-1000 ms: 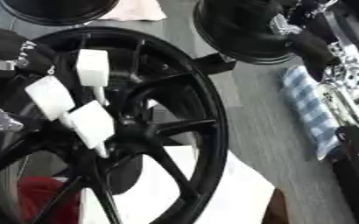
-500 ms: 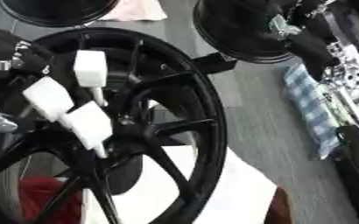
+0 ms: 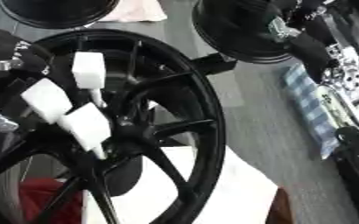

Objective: Pull the pin out of the wheel hub.

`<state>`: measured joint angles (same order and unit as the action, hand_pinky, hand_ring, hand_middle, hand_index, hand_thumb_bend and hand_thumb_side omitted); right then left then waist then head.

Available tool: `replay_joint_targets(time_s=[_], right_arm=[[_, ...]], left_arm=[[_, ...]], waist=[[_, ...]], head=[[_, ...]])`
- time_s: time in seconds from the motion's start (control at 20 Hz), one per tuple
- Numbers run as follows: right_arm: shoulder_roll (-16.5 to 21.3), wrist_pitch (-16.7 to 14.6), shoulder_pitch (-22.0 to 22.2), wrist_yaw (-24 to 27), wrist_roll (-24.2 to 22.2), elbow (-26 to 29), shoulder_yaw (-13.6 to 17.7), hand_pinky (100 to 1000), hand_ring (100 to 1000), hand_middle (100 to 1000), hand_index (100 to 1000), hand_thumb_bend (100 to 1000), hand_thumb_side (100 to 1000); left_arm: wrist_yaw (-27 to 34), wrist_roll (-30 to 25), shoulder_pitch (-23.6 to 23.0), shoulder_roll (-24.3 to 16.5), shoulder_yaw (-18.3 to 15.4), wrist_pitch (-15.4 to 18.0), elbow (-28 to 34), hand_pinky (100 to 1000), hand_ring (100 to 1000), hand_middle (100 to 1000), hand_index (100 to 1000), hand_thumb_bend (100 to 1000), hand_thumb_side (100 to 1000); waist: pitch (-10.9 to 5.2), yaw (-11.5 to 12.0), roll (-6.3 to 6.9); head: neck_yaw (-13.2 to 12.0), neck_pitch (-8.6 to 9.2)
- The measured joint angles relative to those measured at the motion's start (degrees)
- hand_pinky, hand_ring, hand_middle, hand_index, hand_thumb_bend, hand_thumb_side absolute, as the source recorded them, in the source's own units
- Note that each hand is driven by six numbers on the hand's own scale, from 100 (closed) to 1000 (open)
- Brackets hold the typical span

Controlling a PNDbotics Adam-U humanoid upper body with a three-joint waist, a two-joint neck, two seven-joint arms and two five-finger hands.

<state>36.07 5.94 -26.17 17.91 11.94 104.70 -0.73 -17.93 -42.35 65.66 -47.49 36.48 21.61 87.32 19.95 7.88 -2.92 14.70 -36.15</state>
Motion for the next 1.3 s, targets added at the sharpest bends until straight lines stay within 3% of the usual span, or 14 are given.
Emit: replay_joint_targets(time_s=[0.5,0.75,1.3], right_arm=[[0.0,0.09,0.0,-0.13,0.19,-0.01,0.0,721,664,562,628,180,238],[0.0,0.05,0.0,-0.14,0.29,-0.02,0.0,722,664,562,628,179,239],[0.0,0.13,0.0,-0.15,0.69,-0.37,0.01,721,664,560,627,177,241]], left_arm=[[0.05,-0.28,0.0,-0.12,0.03,-0.28,0.0,854,756,681,833,292,292],[0.54,-0.44,-0.02,-0.24,0.05,-0.44,0.0,843,728,625,803,225,276],[3.65,-1.52,-0.02,-0.42,0.05,-1.52,1.13,803,604,454,647,172,245]], waist=[[-0.12,0.05,0.06],[-0.14,0.05,0.06],[-0.16,0.05,0.06]], head=[[0.01,0.0],[0.0,0.0],[-0.18,0.0]])
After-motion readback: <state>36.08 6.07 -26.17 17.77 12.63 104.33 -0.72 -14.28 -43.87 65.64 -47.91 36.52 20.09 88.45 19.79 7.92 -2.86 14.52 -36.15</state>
